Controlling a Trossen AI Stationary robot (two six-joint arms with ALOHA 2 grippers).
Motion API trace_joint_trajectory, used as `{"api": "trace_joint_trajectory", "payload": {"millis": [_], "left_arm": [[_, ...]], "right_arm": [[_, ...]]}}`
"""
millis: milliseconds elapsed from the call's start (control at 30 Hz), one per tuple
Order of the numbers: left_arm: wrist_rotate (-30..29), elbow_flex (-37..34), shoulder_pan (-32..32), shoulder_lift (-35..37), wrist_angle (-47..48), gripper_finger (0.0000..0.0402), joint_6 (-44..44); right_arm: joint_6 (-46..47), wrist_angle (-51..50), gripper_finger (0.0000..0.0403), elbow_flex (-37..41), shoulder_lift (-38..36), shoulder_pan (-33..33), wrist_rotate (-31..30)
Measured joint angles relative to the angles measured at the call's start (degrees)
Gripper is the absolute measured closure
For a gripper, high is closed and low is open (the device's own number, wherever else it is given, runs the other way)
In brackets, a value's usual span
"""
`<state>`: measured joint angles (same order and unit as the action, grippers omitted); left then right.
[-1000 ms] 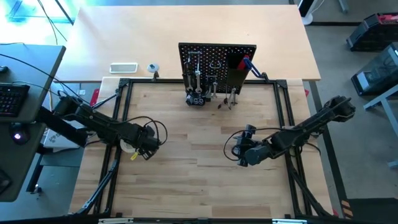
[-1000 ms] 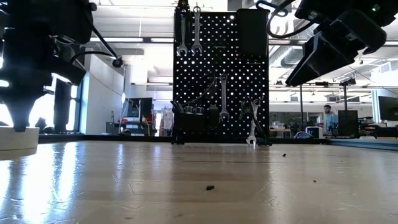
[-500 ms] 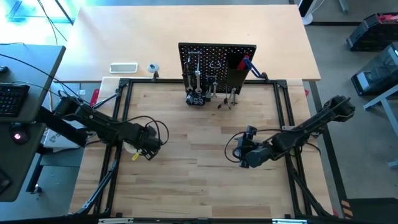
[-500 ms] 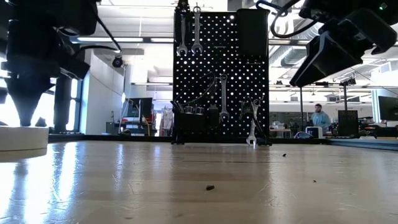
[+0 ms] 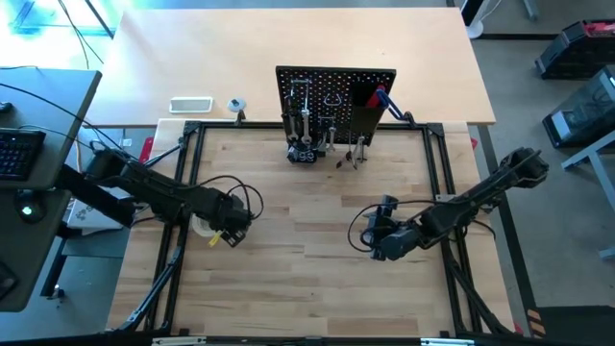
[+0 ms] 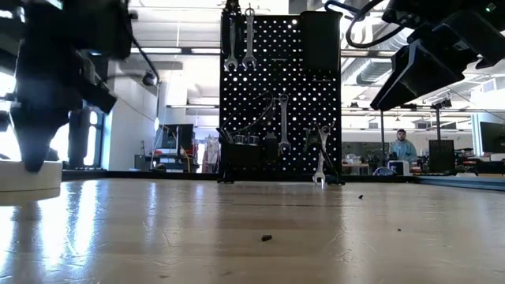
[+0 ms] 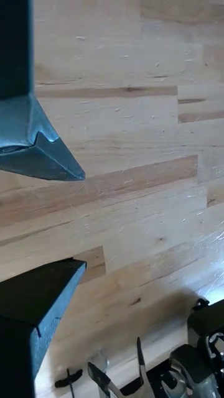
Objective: Hang tools onto peg board
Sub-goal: Hang the tape on the peg board
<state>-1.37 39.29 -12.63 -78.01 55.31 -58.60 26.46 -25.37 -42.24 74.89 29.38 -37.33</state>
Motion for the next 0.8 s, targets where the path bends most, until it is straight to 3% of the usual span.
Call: {"api": "trace_joint_trajectory", "payload": {"millis": [267,500,633,800], "left_arm": [[4.2,-5.3,5.1,-4.5,-7.3,0.0207,7.2],[2.1,-1.1,7.2,-5.6,-10.4,0.0332,20.2],[-3.0,2.8,7.5,-6.0,-24.6,0.0334,30.6],[10.0,5.0,7.2,-6.8,-44.9,0.0334,48.3]], "right_arm": [[3.8,-2.2,0.019,0.0,0.0,3.9,-2.2],[7.7,-4.0,0.019,0.0,0.0,6.5,-5.0],[8.7,-4.0,0.019,0.0,0.0,7.1,-5.6],[9.7,-3.9,0.019,0.0,0.0,7.3,-5.6]]}}
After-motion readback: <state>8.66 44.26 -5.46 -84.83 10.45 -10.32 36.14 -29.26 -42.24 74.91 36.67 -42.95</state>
